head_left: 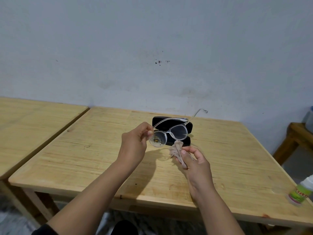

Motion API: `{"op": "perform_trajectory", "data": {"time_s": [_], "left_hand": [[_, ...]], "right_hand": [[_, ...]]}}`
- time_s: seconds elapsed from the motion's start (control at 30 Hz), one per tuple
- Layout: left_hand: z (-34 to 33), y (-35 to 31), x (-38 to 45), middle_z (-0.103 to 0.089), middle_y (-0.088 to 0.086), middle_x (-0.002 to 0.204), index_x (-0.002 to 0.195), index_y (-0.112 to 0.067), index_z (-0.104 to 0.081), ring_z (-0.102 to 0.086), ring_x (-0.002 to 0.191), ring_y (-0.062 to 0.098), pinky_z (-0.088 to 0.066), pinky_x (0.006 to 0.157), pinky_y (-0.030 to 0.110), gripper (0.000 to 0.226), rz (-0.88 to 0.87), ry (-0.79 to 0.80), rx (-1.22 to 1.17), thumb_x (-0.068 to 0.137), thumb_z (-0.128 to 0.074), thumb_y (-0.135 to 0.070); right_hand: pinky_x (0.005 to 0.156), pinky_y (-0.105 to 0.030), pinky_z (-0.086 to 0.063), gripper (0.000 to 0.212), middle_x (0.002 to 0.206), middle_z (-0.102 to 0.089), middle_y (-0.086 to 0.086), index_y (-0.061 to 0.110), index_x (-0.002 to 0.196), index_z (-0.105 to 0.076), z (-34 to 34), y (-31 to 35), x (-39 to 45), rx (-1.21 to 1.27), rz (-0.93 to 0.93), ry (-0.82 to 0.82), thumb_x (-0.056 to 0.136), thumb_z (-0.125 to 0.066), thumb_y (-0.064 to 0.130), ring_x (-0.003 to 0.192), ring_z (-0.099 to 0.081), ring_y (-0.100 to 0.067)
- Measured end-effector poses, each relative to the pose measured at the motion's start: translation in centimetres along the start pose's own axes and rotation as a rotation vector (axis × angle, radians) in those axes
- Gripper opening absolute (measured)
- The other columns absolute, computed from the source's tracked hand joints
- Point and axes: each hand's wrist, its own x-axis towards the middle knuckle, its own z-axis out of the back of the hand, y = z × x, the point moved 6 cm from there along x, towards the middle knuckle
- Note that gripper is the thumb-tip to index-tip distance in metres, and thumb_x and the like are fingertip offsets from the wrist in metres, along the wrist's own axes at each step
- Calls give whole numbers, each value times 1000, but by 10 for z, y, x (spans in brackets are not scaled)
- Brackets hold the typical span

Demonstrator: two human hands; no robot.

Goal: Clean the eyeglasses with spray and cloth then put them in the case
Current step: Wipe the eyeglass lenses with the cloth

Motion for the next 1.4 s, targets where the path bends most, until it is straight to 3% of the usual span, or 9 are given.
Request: {"op": "perform_trajectory", "data": {"time_s": [0.17,0.27,0.43,0.53,0.67,0.8,0.93,1.17,1.4], "left_hand": [[-6,-1,-7,-67,-4,74,78,-19,-61,-65,75,-2,-45,62,13,35,-8,23,13,86,-44,11],[-13,-5,-13,-69,0,77,74,-29,-57,-68,77,12,-51,65,24,39,-25,37,-1,88,-47,6],[-23,-19,-26,-70,-6,74,77,-29,-59,-65,74,-10,-49,60,12,29,-37,68,-66,91,-53,-4],[-26,-25,-30,-71,-5,71,80,-31,-59,-68,72,7,-54,62,26,24,-44,62,-91,90,-56,-9],[-25,-29,-32,-65,-19,67,78,-26,-61,-64,76,-10,-48,60,9,26,-46,65,-105,90,-55,-4],[-23,-31,-31,-65,-14,66,81,-28,-59,-66,75,3,-48,58,16,22,-33,59,-110,90,-55,-9],[-23,-34,-30,-67,-11,69,81,-20,-63,-65,76,-2,-46,57,10,17,-27,67,-121,89,-56,-8],[-19,-28,-24,-72,-2,75,77,-23,-63,-68,75,7,-53,68,22,26,7,44,-155,88,-55,-1],[-16,-24,-23,-69,7,70,80,-12,-65,-61,66,10,-43,53,10,18,-7,42,-114,86,-54,2]], "right_hand": [[97,-39,-49,11,101,-70,-13,11,88,-63,-15,2,-3,288,-116,51,87,-58,2,100,-66,-26],[97,-36,-48,12,98,-71,-10,11,87,-64,-26,3,-3,340,-107,34,86,-59,0,99,-66,-23],[86,-29,-51,15,95,-71,-6,19,80,-67,-34,4,-2,296,-3,-139,84,-64,4,92,-66,-18],[68,-21,-49,20,86,-70,0,26,76,-68,-31,6,-5,218,86,-288,84,-66,7,78,-64,-13],[62,-11,-48,25,84,-69,12,33,78,-69,-31,11,-10,160,158,-342,87,-62,11,73,-64,1],[60,-9,-46,16,76,-67,16,35,81,-72,-32,12,-11,81,197,-283,85,-66,21,70,-62,1],[53,-9,-40,14,63,-51,17,30,92,-73,-32,14,-13,19,245,-232,84,-67,21,53,-45,0],[62,-8,-47,16,79,-70,20,33,86,-71,-34,19,-13,-164,297,-91,86,-64,18,70,-64,3],[71,-11,-48,20,80,-74,10,29,83,-73,-42,20,-8,-336,270,193,86,-64,12,80,-67,4]]}}
